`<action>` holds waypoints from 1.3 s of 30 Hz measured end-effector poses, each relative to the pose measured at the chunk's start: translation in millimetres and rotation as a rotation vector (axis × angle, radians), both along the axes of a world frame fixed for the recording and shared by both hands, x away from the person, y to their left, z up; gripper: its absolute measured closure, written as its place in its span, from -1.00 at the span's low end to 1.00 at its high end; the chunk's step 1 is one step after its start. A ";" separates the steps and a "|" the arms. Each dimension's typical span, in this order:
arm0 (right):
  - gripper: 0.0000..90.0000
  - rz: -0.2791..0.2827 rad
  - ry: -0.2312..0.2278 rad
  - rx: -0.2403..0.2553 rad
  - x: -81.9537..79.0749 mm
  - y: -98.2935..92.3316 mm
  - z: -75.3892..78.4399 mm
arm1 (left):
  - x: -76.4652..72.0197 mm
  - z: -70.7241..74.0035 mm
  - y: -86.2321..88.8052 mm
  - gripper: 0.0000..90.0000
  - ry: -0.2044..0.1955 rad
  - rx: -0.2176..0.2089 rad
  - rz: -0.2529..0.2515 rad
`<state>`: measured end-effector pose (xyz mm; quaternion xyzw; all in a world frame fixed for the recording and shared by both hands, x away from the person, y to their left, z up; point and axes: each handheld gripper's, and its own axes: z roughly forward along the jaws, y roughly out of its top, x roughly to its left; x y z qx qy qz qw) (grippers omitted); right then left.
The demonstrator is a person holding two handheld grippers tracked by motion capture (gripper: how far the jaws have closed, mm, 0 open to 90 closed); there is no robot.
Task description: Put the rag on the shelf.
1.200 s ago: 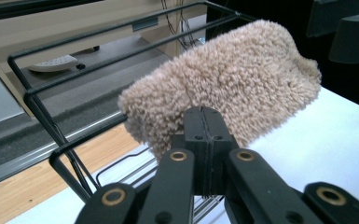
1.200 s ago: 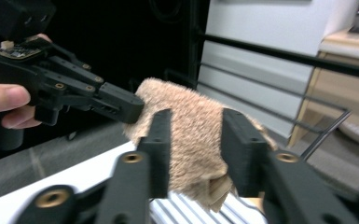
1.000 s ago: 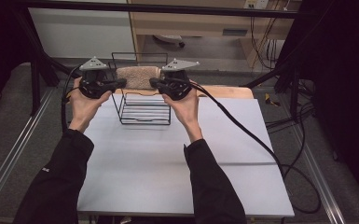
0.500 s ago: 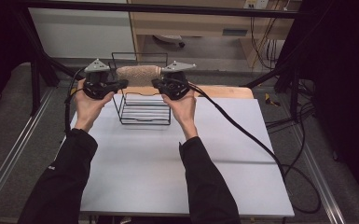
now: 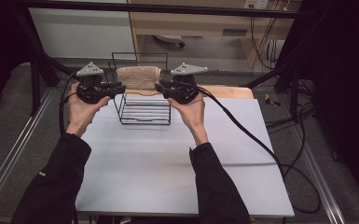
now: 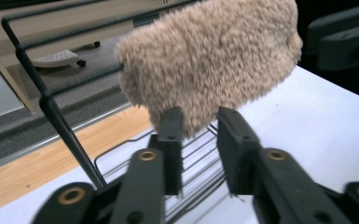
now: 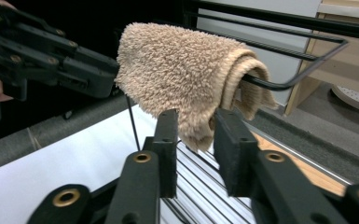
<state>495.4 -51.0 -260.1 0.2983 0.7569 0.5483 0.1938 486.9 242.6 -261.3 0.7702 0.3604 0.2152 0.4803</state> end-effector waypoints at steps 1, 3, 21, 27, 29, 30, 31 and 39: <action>0.50 0.002 0.003 0.004 -2.5 -3.3 0.7 | -1.9 -1.4 0.4 0.45 0.006 0.006 -0.001; 0.37 0.010 0.010 0.009 -7.4 -10.0 1.2 | -6.2 -4.8 1.9 0.34 0.003 0.018 0.000; -0.60 -0.046 0.097 -0.035 -40.6 -80.3 -30.1 | -39.9 -61.5 6.0 -0.54 0.083 0.008 -0.032; -0.76 -0.065 0.139 -0.056 -50.7 -105.4 -47.8 | -52.8 -81.6 4.0 -0.75 0.094 0.031 -0.044; -0.80 -0.071 0.144 -0.056 -54.4 -113.9 -53.7 | -56.6 -87.6 3.8 -0.80 0.099 0.034 -0.048; -0.82 -0.075 0.149 -0.054 -56.9 -117.6 -56.7 | -58.2 -90.3 3.6 -0.81 0.100 0.037 -0.047; -0.83 -0.078 0.145 -0.051 -58.9 -121.1 -60.0 | -59.7 -93.2 3.5 -0.81 0.098 0.037 -0.041; -0.94 -0.088 0.167 -0.073 -74.7 -142.2 -89.3 | -72.8 -118.9 4.4 -0.81 0.115 0.033 -0.045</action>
